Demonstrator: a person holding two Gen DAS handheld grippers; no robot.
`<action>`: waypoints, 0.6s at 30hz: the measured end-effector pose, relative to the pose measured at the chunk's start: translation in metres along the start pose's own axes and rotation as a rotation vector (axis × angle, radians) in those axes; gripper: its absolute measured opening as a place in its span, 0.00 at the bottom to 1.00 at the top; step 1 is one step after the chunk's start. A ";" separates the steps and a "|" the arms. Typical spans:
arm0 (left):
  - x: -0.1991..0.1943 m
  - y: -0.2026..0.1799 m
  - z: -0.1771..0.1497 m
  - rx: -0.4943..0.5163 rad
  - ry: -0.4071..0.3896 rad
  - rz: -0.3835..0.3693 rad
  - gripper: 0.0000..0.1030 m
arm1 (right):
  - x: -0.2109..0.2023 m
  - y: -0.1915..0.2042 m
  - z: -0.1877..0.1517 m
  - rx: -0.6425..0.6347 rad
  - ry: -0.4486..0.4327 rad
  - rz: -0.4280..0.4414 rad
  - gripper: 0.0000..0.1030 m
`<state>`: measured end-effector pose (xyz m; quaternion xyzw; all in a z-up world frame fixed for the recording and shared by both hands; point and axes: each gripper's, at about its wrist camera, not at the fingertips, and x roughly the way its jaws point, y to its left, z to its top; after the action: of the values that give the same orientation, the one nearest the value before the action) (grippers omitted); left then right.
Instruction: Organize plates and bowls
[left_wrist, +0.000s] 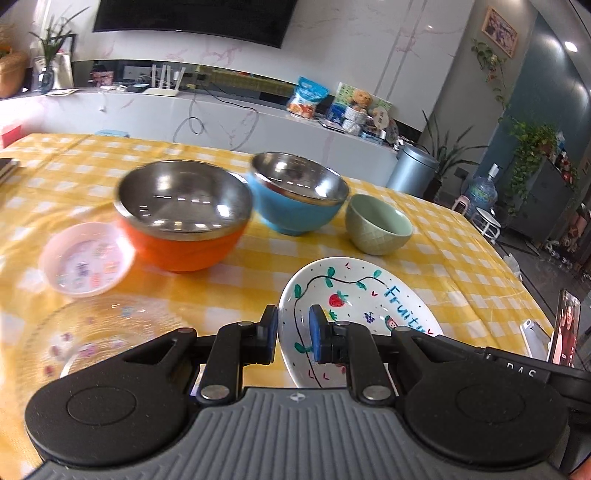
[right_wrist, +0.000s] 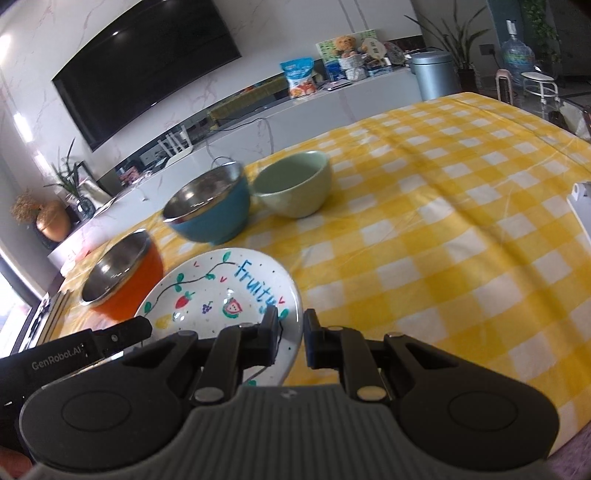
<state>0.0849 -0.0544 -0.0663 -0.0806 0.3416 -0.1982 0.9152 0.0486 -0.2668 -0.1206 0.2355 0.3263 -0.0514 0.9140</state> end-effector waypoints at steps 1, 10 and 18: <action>-0.006 0.006 0.000 -0.010 -0.004 0.009 0.19 | -0.002 0.008 -0.003 -0.013 0.005 0.008 0.12; -0.055 0.060 -0.014 -0.072 -0.046 0.103 0.19 | -0.005 0.071 -0.027 -0.110 0.067 0.088 0.12; -0.068 0.104 -0.019 -0.147 -0.045 0.179 0.19 | 0.010 0.117 -0.044 -0.190 0.131 0.125 0.12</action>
<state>0.0574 0.0681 -0.0694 -0.1211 0.3403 -0.0881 0.9283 0.0604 -0.1427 -0.1106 0.1706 0.3733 0.0522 0.9104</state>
